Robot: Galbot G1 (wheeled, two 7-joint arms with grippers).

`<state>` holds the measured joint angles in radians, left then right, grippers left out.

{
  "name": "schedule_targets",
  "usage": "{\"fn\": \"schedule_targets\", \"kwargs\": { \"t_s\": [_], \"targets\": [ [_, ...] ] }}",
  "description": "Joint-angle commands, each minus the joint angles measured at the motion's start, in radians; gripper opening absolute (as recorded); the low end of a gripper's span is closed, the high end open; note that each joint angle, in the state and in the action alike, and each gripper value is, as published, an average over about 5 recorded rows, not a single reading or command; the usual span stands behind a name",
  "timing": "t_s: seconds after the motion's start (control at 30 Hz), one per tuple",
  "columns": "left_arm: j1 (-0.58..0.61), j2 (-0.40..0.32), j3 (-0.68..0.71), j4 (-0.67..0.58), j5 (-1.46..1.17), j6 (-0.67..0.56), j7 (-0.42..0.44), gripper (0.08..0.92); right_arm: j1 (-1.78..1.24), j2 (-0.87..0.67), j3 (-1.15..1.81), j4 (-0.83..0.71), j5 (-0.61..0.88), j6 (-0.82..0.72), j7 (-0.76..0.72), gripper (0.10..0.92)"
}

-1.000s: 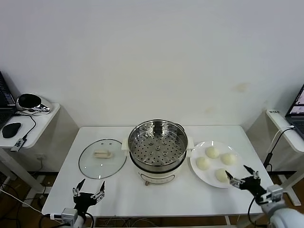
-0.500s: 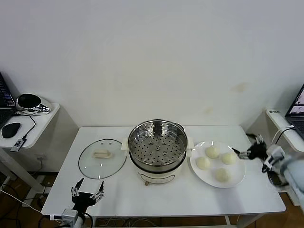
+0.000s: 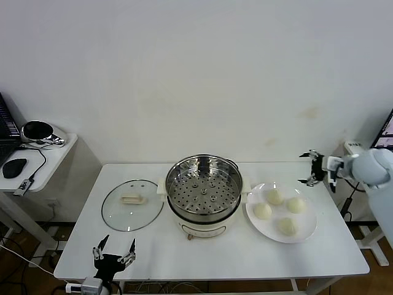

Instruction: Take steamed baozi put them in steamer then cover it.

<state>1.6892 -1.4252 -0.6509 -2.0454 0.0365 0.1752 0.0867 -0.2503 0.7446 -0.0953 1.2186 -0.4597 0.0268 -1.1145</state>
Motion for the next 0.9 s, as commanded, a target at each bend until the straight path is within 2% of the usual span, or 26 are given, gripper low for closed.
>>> {"fn": "schedule_targets", "kwargs": {
  "t_s": [0.03, 0.4, 0.9],
  "targets": [
    [0.015, -0.003, 0.001, -0.004, 0.006, -0.001, 0.0, 0.823, 0.224, 0.099, -0.297, -0.228, -0.082, 0.094, -0.106, 0.823],
    [0.013, 0.002, 0.011, 0.024, 0.002, 0.001, 0.0, 0.823, 0.173, 0.188, -0.27, -0.378, -0.114, 0.1, -0.095, 0.823],
    [0.02, 0.006, 0.013, 0.028, -0.005, -0.002, 0.002, 0.823, 0.127, 0.277, -0.222, -0.444, -0.14, 0.074, -0.044, 0.823]
  ]
}}
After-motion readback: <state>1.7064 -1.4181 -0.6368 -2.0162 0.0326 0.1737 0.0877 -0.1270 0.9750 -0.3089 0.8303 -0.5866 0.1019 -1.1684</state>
